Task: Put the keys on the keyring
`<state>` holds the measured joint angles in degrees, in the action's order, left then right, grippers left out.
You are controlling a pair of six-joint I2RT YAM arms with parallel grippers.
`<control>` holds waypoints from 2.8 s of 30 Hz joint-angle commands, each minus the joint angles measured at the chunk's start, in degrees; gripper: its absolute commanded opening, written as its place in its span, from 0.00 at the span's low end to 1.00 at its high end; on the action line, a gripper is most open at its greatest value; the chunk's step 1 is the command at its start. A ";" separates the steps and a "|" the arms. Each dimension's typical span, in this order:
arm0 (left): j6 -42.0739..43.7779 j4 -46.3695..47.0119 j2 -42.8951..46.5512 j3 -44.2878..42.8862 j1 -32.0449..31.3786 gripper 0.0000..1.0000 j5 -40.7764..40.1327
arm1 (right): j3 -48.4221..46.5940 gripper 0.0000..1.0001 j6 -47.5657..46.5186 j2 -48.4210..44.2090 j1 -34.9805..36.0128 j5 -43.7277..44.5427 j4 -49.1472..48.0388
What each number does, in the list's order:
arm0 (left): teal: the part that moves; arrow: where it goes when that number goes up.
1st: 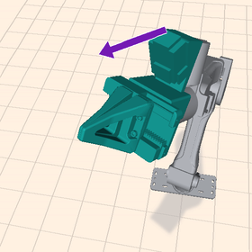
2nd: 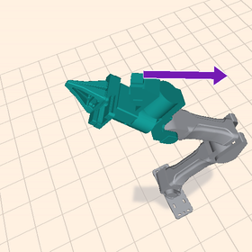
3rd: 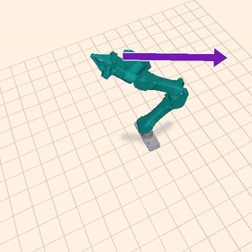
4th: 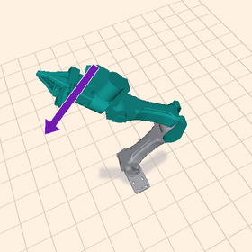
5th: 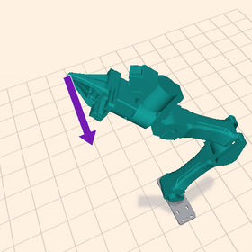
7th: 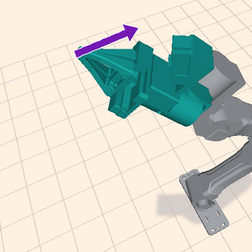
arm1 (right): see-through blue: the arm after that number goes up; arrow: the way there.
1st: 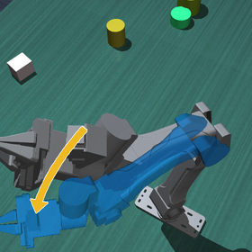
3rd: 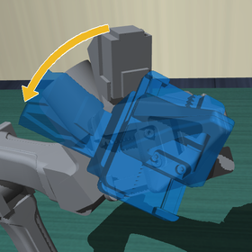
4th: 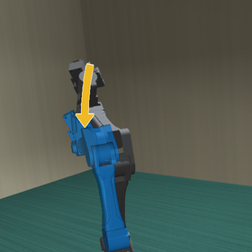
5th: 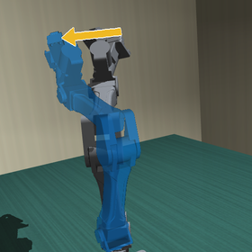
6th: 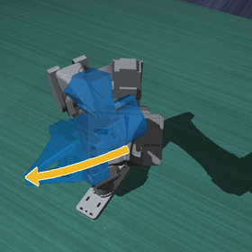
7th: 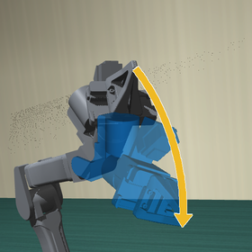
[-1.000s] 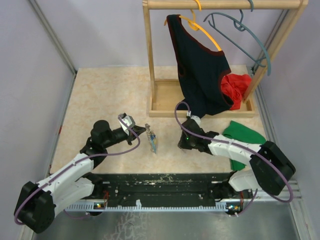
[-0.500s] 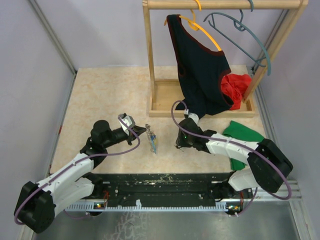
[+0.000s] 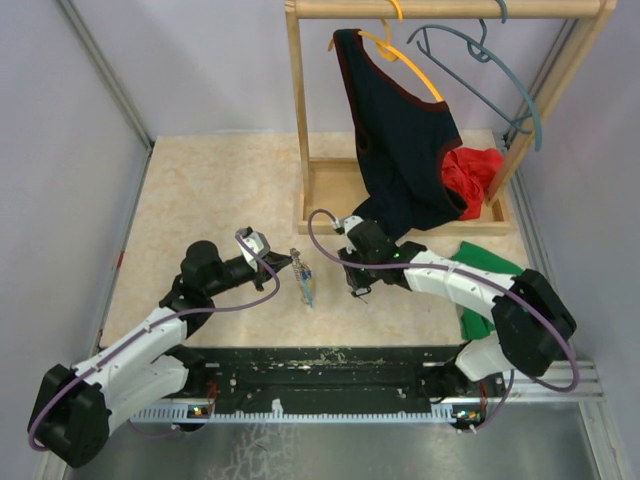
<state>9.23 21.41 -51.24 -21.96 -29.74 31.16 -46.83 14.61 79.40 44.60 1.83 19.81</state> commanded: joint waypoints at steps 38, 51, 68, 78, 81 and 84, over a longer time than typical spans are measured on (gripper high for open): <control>0.26 0.56 0.61 0.58 0.28 0.01 1.19 | -10.37 0.00 -14.11 11.76 0.40 -4.94 4.85; 0.36 0.63 1.31 0.81 0.28 0.01 0.78 | -9.34 0.25 -14.33 10.78 5.44 4.60 13.93; 0.42 0.70 1.73 0.95 0.29 0.01 0.85 | -10.21 0.27 -15.14 17.48 7.43 8.85 15.31; 0.40 0.65 1.75 0.96 0.29 0.01 1.04 | -10.52 0.12 -14.27 17.21 7.43 9.76 15.42; 0.37 0.65 1.80 0.99 0.25 0.01 1.02 | -11.10 0.06 -14.26 15.94 7.48 8.87 15.23; 0.37 0.65 1.78 1.00 0.29 0.01 1.12 | -11.22 0.01 -14.26 13.15 7.31 7.64 13.73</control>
<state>9.26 21.43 -50.22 -21.47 -29.74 31.38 -56.69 -0.19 95.72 51.64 10.96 35.24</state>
